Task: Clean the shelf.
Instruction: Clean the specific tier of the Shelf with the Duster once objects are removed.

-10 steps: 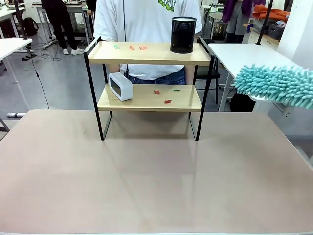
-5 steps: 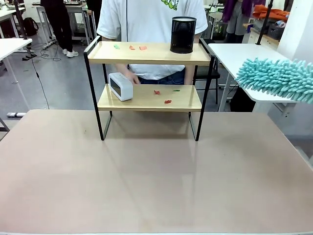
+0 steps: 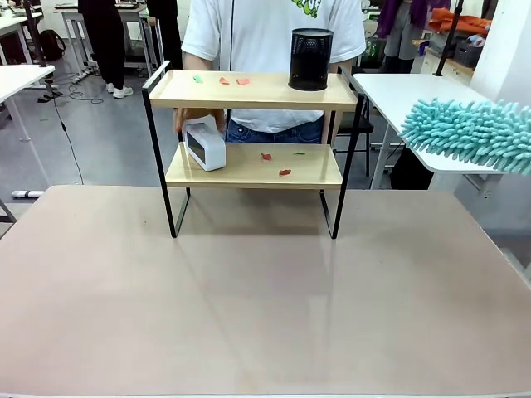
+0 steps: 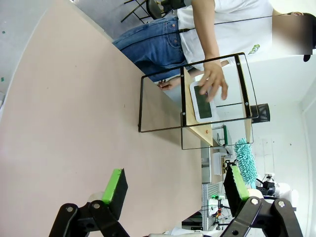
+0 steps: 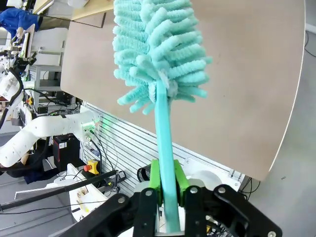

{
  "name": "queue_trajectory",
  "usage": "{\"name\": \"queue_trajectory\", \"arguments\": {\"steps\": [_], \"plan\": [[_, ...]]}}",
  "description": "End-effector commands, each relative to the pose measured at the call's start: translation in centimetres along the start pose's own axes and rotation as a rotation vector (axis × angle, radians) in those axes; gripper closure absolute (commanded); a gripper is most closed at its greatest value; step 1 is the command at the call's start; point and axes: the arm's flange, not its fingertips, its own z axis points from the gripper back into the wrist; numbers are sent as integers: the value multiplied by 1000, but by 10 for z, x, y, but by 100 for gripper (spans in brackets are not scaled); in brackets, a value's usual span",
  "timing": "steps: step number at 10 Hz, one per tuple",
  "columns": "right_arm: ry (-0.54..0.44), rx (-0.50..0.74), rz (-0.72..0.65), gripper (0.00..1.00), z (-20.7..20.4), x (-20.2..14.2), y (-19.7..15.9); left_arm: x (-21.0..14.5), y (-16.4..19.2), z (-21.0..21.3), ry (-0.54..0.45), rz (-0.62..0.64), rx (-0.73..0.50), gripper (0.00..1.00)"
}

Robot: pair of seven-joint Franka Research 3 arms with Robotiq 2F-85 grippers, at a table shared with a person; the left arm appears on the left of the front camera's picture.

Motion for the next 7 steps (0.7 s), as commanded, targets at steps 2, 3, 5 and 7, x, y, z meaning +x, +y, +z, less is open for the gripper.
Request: {"name": "queue_trajectory", "arguments": {"steps": [2,3,5,7], "plan": [[-23,-7,-14,100,-1,2,4,0,0,-1,-7,-25,-19,0],[0,0,0,100,0,0,0,0,0,-1,-7,-25,-19,0],[-45,3,30,100,-5,8,5,0,0,-1,-7,-25,-19,0],[-25,-3,48,100,-1,7,15,0,0,-1,-7,-25,-19,0]]}}
